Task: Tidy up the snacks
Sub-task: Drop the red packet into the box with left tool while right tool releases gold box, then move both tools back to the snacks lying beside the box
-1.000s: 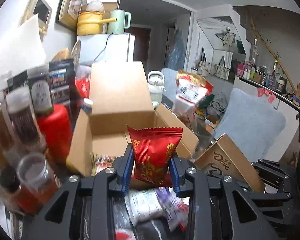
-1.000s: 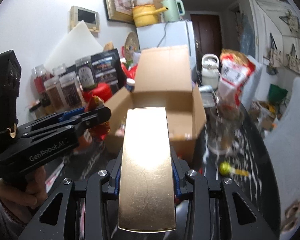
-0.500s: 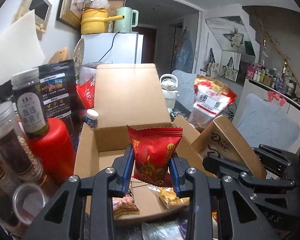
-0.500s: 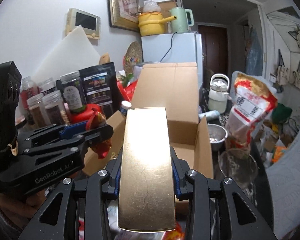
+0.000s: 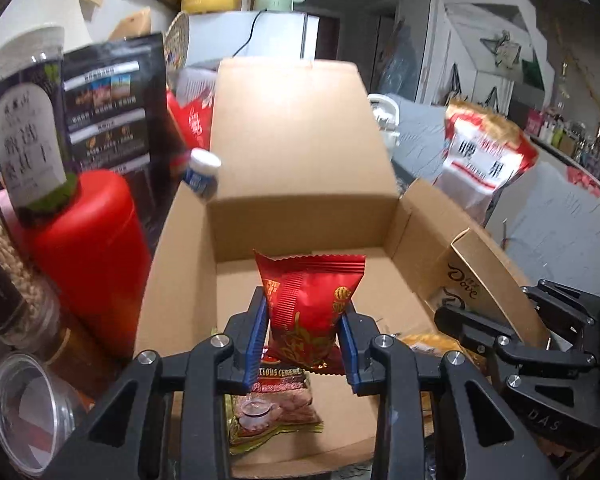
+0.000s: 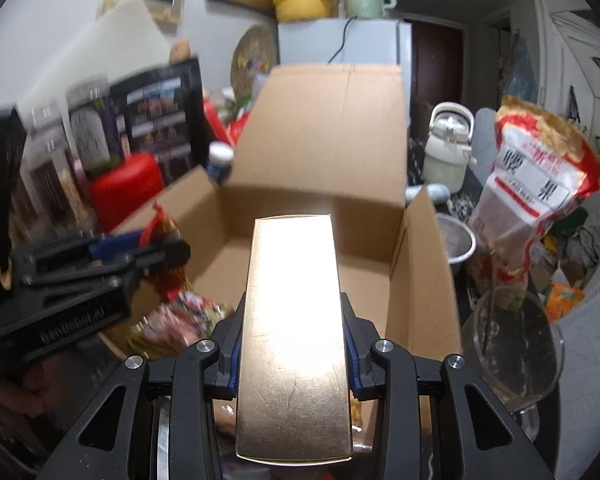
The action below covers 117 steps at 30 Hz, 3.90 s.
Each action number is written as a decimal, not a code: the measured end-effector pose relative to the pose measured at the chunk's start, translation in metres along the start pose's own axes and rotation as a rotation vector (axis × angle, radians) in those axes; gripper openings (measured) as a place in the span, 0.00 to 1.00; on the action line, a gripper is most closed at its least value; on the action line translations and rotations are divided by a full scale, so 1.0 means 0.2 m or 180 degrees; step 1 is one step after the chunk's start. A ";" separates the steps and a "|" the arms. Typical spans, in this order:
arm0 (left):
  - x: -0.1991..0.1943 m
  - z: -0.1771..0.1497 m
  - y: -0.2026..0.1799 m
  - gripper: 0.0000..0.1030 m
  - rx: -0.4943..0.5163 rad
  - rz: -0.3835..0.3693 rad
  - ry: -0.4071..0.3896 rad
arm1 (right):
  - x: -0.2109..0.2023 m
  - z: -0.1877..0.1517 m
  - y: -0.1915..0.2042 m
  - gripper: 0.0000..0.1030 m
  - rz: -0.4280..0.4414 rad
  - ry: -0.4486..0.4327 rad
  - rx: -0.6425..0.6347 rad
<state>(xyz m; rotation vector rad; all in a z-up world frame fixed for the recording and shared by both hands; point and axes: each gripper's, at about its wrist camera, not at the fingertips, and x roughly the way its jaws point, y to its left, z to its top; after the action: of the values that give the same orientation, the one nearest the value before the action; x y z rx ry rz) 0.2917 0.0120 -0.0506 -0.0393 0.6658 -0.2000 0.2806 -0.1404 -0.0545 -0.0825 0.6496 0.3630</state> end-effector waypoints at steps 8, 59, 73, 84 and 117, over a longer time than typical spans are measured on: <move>0.12 -0.05 0.00 0.31 -0.0046 -0.0018 0.0256 | 0.09 -0.07 -0.02 0.37 0.0045 0.0211 0.0039; -0.16 0.03 -0.13 0.31 0.0168 0.0266 0.0211 | -0.38 0.02 -0.05 0.67 -0.0385 -0.0126 0.0131; -0.20 0.12 -0.18 0.97 0.0184 0.0298 -0.0079 | -0.48 0.03 -0.06 0.68 -0.0369 -0.0200 0.0211; -0.22 0.07 -0.16 0.97 0.0192 0.0348 -0.0014 | -0.44 0.00 -0.05 0.68 -0.0357 -0.0109 0.0214; -0.64 -0.21 -0.18 0.97 0.0464 0.0256 -0.0083 | -0.70 -0.25 0.20 0.73 -0.0312 -0.0214 0.0153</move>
<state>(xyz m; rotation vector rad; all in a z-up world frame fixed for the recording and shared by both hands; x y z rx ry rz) 0.1611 0.0037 -0.0008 0.1243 0.6240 -0.1697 0.1336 -0.1545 -0.0082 -0.0560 0.5854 0.2545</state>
